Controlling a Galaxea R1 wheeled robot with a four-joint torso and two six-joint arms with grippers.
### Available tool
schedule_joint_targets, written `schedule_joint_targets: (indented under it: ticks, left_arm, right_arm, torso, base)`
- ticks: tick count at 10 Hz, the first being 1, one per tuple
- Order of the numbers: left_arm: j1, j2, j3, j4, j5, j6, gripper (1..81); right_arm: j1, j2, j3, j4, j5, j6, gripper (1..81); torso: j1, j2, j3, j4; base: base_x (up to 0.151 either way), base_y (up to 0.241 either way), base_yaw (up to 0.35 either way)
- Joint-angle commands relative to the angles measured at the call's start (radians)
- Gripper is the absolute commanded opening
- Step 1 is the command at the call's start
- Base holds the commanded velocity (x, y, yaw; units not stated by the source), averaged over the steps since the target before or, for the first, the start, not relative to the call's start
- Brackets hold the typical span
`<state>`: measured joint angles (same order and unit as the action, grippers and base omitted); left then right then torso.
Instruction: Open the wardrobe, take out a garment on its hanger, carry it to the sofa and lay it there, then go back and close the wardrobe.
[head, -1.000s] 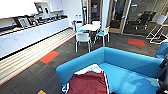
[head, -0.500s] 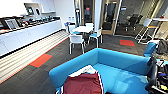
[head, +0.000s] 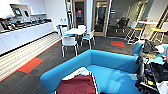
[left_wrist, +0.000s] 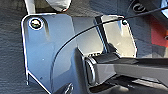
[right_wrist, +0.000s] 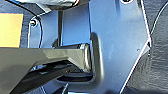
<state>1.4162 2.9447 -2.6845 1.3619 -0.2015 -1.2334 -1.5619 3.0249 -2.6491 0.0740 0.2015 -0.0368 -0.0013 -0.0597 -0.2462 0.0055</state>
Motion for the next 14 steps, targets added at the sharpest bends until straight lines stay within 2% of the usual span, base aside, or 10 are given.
schedule_joint_targets:
  ticks: [1,2,4,5,6,8,14]
  left_arm:
    - [-0.029,0.016,-0.015,0.009,0.1,0.002,81.1]
    - [-0.026,0.036,-0.015,0.011,0.137,0.002,81.1]
    - [-0.024,0.054,-0.015,0.011,0.152,0.003,81.1]
    - [-0.024,0.056,-0.015,0.011,0.152,0.003,81.1]
    - [-0.024,0.056,-0.015,0.011,0.152,0.003,81.1]
    - [-0.024,0.058,-0.015,0.011,0.152,0.003,81.1]
    - [-0.024,0.065,-0.015,0.013,0.152,0.011,81.1]
  right_arm:
    - [0.024,0.005,0.005,0.004,-0.056,-0.002,81.1]
    - [0.021,0.007,0.005,0.006,-0.056,-0.002,81.1]
    - [0.019,0.007,0.0,0.006,-0.056,-0.003,81.1]
    - [0.021,0.007,-0.001,0.007,-0.056,-0.003,81.1]
    - [0.019,0.007,-0.001,0.007,-0.056,-0.002,81.1]
    - [0.018,0.013,-0.001,0.007,-0.057,-0.005,81.1]
    - [0.015,0.027,-0.006,0.007,-0.056,-0.014,81.1]
  torso:
    - [0.001,0.0,0.0,0.0]
    - [0.001,0.0,0.054,0.0]
    - [0.001,0.0,0.091,0.0]
    - [0.001,0.0,0.045,0.0]
    - [0.001,0.0,0.065,0.0]
    - [0.001,-0.001,0.075,0.0]
    - [0.001,-0.001,0.074,0.0]
  base:
    - [0.0,0.0,0.0]
    - [0.0,0.0,0.0]
    - [0.0,0.0,0.0]
    - [0.0,0.0,0.0]
    - [0.0,0.0,0.0]
    - [0.0,0.0,0.0]
    - [-0.011,0.0,0.0]
